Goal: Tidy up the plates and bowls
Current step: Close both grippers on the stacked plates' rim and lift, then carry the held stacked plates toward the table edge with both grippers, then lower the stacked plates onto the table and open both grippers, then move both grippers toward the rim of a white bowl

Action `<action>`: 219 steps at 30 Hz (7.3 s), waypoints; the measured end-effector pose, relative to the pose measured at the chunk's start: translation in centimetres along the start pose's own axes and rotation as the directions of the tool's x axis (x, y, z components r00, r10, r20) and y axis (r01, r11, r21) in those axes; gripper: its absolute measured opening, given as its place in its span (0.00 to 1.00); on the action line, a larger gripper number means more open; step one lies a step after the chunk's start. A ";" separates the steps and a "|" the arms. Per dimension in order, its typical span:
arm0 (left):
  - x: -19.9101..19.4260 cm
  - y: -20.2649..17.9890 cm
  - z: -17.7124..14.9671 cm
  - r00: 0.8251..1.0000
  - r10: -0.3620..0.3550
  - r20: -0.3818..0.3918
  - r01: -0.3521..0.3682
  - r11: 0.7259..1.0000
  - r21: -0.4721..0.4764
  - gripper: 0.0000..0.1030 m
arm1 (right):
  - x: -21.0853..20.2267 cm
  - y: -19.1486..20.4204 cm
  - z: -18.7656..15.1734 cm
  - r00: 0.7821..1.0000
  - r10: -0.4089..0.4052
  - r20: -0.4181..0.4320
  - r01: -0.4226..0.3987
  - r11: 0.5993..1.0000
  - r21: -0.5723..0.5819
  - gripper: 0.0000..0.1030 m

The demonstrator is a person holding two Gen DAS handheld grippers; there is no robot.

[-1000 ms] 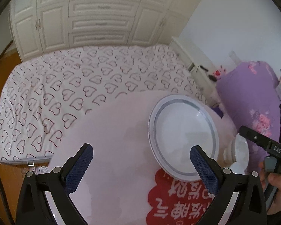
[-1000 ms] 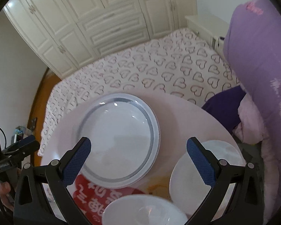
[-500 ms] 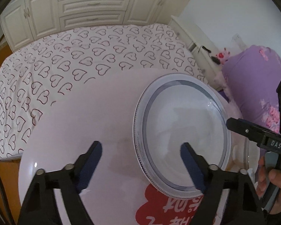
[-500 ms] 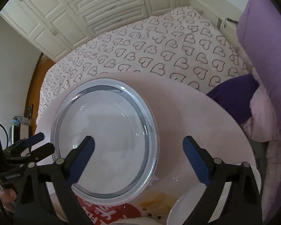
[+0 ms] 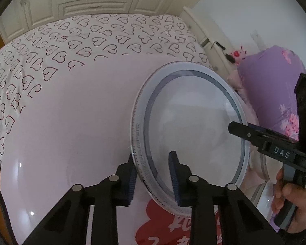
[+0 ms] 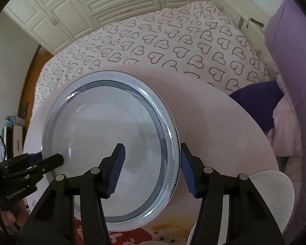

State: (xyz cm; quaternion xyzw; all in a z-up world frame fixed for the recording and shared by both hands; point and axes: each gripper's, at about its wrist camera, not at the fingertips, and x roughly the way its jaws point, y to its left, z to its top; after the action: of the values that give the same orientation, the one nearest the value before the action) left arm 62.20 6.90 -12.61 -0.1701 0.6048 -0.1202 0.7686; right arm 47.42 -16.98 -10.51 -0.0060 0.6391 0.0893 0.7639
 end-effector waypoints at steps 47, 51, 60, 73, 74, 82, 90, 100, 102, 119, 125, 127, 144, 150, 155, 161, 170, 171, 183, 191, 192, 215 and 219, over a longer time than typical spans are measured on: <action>-15.1 5.2 -12.7 0.977 -0.011 0.215 0.024 0.998 -0.059 0.15 | -5.8 6.4 -6.7 0.975 0.149 0.167 -0.148 0.989 -0.015 0.26; -17.7 5.8 -15.2 0.971 -0.023 0.239 0.037 0.998 -0.055 0.15 | -6.9 7.4 -8.6 0.968 0.161 0.191 -0.159 0.987 -0.026 0.26; -24.6 7.8 -23.6 0.954 -0.031 0.300 0.047 0.998 -0.046 0.15 | -10.4 10.8 -13.5 0.944 0.198 0.264 -0.186 0.980 -0.067 0.26; -31.8 9.2 -37.1 0.928 0.027 0.372 -0.005 0.998 -0.059 0.15 | -12.1 14.6 -21.6 0.920 0.255 0.298 -0.225 0.965 -0.134 0.26; -32.0 9.3 -38.1 0.927 0.032 0.373 -0.011 0.998 -0.058 0.15 | -12.0 14.7 -22.2 0.920 0.256 0.296 -0.225 0.965 -0.137 0.26; -31.0 7.4 -42.9 0.941 0.057 0.334 -0.037 0.997 -0.067 0.15 | -10.9 14.5 -26.4 0.929 0.258 0.264 -0.231 0.964 -0.130 0.27; -29.4 5.4 -43.9 0.952 0.082 0.294 -0.066 0.996 -0.067 0.15 | -9.7 14.3 -29.2 0.942 0.249 0.225 -0.221 0.965 -0.144 0.27; -27.0 6.1 -43.4 0.967 0.106 0.232 -0.087 0.992 -0.090 0.15 | -7.7 14.6 -31.0 0.953 0.244 0.180 -0.217 0.964 -0.155 0.27; -26.4 6.8 -43.0 0.968 0.106 0.229 -0.088 0.992 -0.088 0.16 | -7.6 14.7 -31.2 0.956 0.234 0.178 -0.207 0.965 -0.161 0.27; -22.8 7.6 -43.6 0.969 0.129 0.210 -0.119 0.991 -0.057 0.22 | -6.9 15.1 -31.2 0.967 0.193 0.167 -0.163 0.970 -0.179 0.30; -22.3 7.7 -43.2 0.969 0.132 0.209 -0.127 0.991 -0.040 0.23 | -7.1 15.3 -31.2 0.968 0.185 0.171 -0.151 0.969 -0.195 0.38; -22.2 7.8 -43.2 0.969 0.133 0.206 -0.128 0.991 -0.035 0.23 | -7.2 15.4 -31.3 0.967 0.184 0.175 -0.148 0.968 -0.204 0.44; -24.7 3.5 -43.3 0.923 0.192 0.335 -0.207 0.978 0.012 0.99 | -9.6 12.5 -30.3 0.920 0.219 0.325 -0.192 0.975 -0.112 1.00; -26.1 1.3 -43.2 0.907 0.175 0.382 -0.206 0.978 0.041 0.99 | -11.0 11.0 -29.5 0.902 0.217 0.373 -0.203 0.976 -0.075 1.00; -27.7 -0.3 -43.0 0.893 0.153 0.424 -0.200 0.977 0.070 0.99 | -12.7 9.6 -28.9 0.882 0.200 0.426 -0.200 0.979 -0.045 1.00; -28.6 -2.6 -42.6 0.877 0.124 0.464 -0.200 0.973 0.117 0.99 | -15.1 7.6 -28.5 0.856 0.121 0.503 -0.136 0.991 -0.008 1.00; -27.4 -6.3 -40.9 0.876 0.087 0.475 -0.203 0.959 0.199 0.99 | -17.7 5.4 -28.4 0.772 -0.259 0.580 0.248 0.964 0.100 1.00; -27.2 -6.6 -40.6 0.876 0.083 0.476 -0.203 0.957 0.205 0.99 | -17.9 5.0 -28.4 0.751 -0.317 0.579 0.302 0.945 0.126 1.00; -22.7 -10.8 -36.4 0.889 0.038 0.456 -0.181 0.945 0.274 0.99 | -19.1 -1.2 -26.3 0.774 -0.229 0.590 0.148 0.972 0.183 1.00; -19.1 -12.8 -33.6 0.903 0.048 0.428 -0.175 0.949 0.262 0.99 | -15.8 -2.5 -22.7 0.817 -0.237 0.525 0.199 0.972 0.129 1.00; -18.8 -13.0 -33.3 0.904 0.051 0.423 -0.175 0.950 0.259 0.99 | -15.5 -2.8 -22.5 0.822 -0.228 0.521 0.190 0.974 0.126 1.00; -13.0 -16.3 -31.5 0.917 0.094 0.386 -0.211 0.939 0.273 0.99 | -13.4 -6.2 -21.0 0.883 -0.151 0.445 0.112 0.987 0.113 1.00; -12.1 -16.3 -30.9 0.921 0.106 0.374 -0.213 0.943 0.257 0.99 | -13.0 -5.8 -20.4 0.878 -0.190 0.438 0.177 0.982 0.072 1.00</action>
State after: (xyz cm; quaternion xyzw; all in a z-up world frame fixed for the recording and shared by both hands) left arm 29.68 -6.82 -1.77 -0.0230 0.4437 -0.1119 0.8889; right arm 26.16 -26.91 -2.17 -0.0347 0.4462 0.0059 0.8943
